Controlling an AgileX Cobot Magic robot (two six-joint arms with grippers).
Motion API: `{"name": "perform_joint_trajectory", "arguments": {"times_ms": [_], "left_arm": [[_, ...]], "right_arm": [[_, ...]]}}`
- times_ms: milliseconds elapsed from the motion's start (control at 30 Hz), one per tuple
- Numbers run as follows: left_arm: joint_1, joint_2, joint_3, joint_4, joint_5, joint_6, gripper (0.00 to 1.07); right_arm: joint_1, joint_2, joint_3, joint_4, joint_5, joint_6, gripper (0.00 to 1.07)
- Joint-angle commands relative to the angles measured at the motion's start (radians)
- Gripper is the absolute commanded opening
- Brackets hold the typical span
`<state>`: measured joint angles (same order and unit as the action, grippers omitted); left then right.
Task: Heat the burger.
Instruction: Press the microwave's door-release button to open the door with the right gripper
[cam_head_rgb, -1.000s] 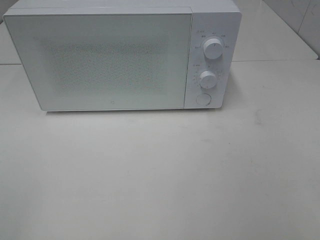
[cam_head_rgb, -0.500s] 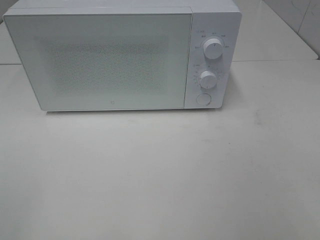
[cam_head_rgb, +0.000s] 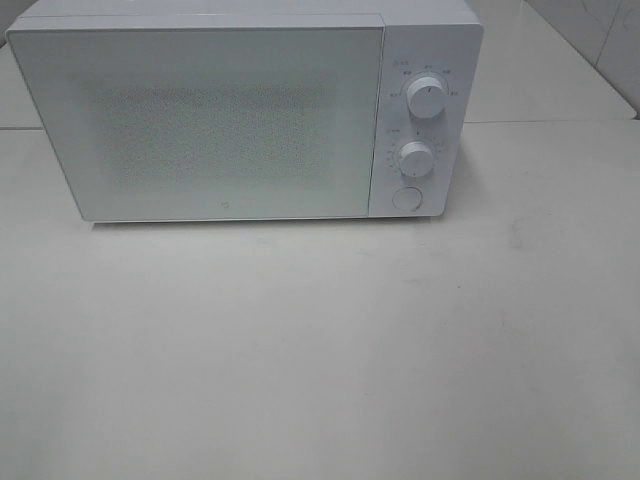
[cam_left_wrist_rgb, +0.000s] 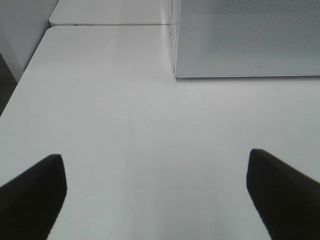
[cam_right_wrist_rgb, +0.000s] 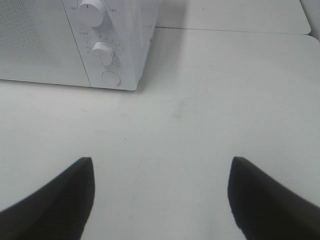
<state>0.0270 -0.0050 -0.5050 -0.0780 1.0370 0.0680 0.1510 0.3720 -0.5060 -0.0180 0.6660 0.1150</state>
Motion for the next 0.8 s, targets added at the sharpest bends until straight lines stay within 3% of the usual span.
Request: {"name": "perform_joint_trajectory", "arguments": {"times_ms": [33,800], "left_arm": [[0.002,-0.018,0.000,-0.003,-0.004,0.003,0.89],[0.002,-0.018,0.000,-0.003,-0.004,0.003,0.89]], "right_arm": [[-0.007,0.059,0.006,0.002,-0.075,-0.008,0.73],[-0.007,0.473,0.016,0.002,-0.495,0.001,0.73]]}}
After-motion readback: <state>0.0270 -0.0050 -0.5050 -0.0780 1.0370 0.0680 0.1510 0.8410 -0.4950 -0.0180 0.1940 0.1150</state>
